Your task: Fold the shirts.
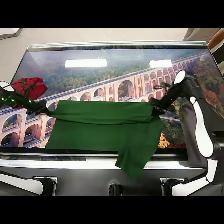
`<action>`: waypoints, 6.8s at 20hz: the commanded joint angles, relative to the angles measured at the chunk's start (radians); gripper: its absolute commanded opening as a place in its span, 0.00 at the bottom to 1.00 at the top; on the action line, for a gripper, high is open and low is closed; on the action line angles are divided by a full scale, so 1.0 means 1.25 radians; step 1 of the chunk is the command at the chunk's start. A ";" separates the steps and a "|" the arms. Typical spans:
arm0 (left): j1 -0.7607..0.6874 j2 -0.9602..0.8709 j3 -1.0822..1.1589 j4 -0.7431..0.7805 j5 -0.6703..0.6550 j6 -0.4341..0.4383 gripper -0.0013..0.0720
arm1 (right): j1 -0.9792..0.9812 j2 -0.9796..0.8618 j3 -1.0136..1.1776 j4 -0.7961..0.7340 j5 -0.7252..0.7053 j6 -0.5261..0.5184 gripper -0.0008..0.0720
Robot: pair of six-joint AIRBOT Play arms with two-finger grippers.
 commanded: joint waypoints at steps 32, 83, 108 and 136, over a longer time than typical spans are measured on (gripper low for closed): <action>0.177 0.262 -0.537 -0.016 0.131 0.059 0.53 | -0.141 0.512 -0.584 -0.032 -0.073 -0.108 0.62; -0.042 -0.235 0.238 -0.198 0.180 -0.132 0.05 | -0.110 0.055 -0.234 0.344 -0.485 -0.175 0.07; -0.066 -0.079 0.327 -0.219 -0.041 -0.107 0.94 | -0.145 -0.030 -0.250 0.400 -0.348 -0.258 0.54; -0.772 -0.190 0.128 -0.619 0.360 -0.004 0.05 | -0.144 0.573 -0.202 0.441 -0.037 -0.018 0.07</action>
